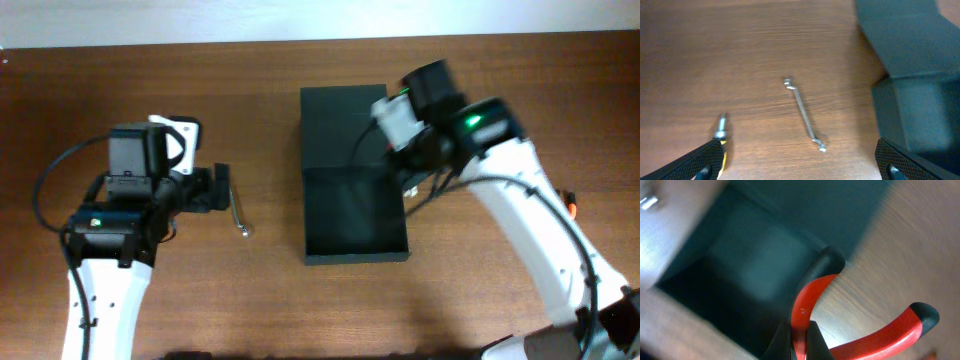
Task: Pack container
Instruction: 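Carry the red pliers with the right gripper into the green box and release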
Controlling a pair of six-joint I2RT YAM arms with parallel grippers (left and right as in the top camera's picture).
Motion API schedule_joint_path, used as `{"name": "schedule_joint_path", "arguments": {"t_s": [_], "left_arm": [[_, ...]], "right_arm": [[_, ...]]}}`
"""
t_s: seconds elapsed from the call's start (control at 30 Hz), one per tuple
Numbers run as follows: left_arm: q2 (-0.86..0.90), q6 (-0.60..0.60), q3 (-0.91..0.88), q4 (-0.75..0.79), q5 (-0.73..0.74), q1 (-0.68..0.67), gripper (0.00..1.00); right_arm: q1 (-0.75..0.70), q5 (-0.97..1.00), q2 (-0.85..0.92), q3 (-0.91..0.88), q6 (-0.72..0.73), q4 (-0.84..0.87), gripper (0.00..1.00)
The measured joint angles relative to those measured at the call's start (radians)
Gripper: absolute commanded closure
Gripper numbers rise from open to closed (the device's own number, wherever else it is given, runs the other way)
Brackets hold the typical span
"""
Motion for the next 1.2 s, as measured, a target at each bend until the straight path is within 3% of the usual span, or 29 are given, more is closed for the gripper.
{"name": "schedule_joint_path", "arguments": {"t_s": [0.2, 0.47, 1.0, 1.03, 1.1, 1.2], "left_arm": [[0.0, -0.064, 0.0, 0.0, -0.008, 0.154, 0.01], [0.0, -0.077, 0.0, 0.0, -0.011, 0.198, 0.01], [0.0, -0.081, 0.0, 0.0, -0.011, 0.198, 0.01], [0.0, -0.081, 0.0, 0.0, -0.011, 0.198, 0.01], [0.0, -0.081, 0.0, 0.0, -0.011, 0.198, 0.01], [0.0, -0.082, 0.0, 0.0, -0.011, 0.198, 0.01]], "right_arm": [[0.18, -0.005, 0.007, 0.0, -0.159, -0.003, 0.96], [0.196, -0.022, 0.085, -0.076, -0.312, 0.039, 0.96], [0.196, -0.06, 0.127, -0.404, -0.34, 0.363, 0.95], [0.196, -0.061, 0.129, -0.426, -0.331, 0.38, 0.92], [0.196, -0.061, 0.132, -0.448, -0.322, 0.386, 0.7], [0.196, -0.062, 0.132, -0.454, -0.315, 0.397, 0.51]]}}
